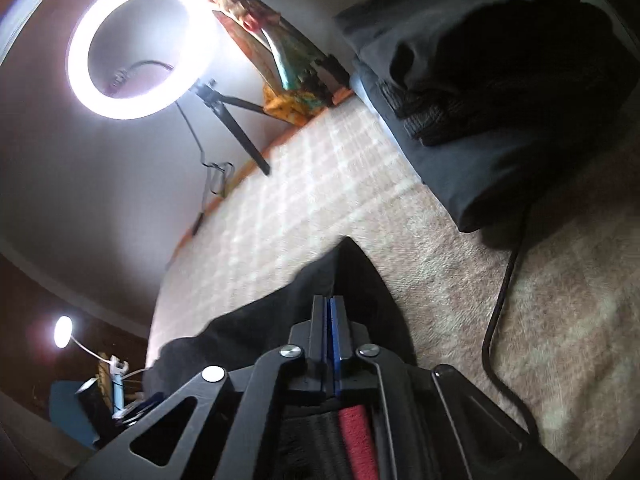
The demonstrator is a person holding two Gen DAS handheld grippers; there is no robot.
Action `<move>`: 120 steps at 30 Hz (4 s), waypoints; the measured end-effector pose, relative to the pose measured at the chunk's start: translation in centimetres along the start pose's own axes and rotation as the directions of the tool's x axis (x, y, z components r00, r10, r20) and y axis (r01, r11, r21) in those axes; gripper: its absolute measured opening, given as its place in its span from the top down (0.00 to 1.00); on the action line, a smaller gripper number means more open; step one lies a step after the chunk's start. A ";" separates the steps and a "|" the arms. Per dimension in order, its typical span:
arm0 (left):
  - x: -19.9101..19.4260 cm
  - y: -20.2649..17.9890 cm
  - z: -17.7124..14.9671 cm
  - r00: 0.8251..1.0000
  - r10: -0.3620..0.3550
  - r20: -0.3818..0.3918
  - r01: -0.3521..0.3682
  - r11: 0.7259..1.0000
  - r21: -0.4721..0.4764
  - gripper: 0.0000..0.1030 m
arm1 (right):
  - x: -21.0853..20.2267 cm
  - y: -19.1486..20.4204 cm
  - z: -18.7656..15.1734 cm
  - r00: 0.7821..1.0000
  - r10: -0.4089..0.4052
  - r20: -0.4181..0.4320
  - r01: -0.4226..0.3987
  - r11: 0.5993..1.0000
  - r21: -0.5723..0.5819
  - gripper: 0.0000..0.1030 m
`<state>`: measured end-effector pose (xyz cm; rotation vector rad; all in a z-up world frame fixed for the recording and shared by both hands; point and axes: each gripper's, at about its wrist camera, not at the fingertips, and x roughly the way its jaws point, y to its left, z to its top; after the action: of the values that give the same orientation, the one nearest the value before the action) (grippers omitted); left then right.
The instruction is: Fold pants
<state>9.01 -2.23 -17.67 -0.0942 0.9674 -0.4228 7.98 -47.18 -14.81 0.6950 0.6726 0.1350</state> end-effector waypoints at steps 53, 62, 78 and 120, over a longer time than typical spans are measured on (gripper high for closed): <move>3.5 -3.6 10.0 0.984 -0.170 0.054 0.162 0.978 0.134 0.61 | 15.5 13.5 -0.2 0.874 -0.121 -0.471 -0.177 0.823 -0.540 0.75; 5.0 -6.1 9.1 0.982 -0.190 -0.007 0.188 0.963 0.194 0.61 | 12.6 15.2 -5.3 0.882 -0.184 -0.434 -0.178 0.723 -0.667 0.96; 5.3 -6.9 5.0 0.986 -0.160 -0.035 0.164 0.944 0.286 0.61 | 16.6 18.1 -3.8 0.853 -0.122 -0.507 -0.252 0.755 -0.605 0.56; 1.5 0.1 5.7 0.996 -0.062 0.057 0.054 0.990 0.131 0.61 | 21.3 24.9 -5.2 0.935 -0.125 -0.332 -0.173 0.657 -0.734 0.68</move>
<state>14.39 -3.36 -15.56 -0.0177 0.8765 -0.5325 24.00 -18.17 -13.23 -0.1570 0.8706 0.5516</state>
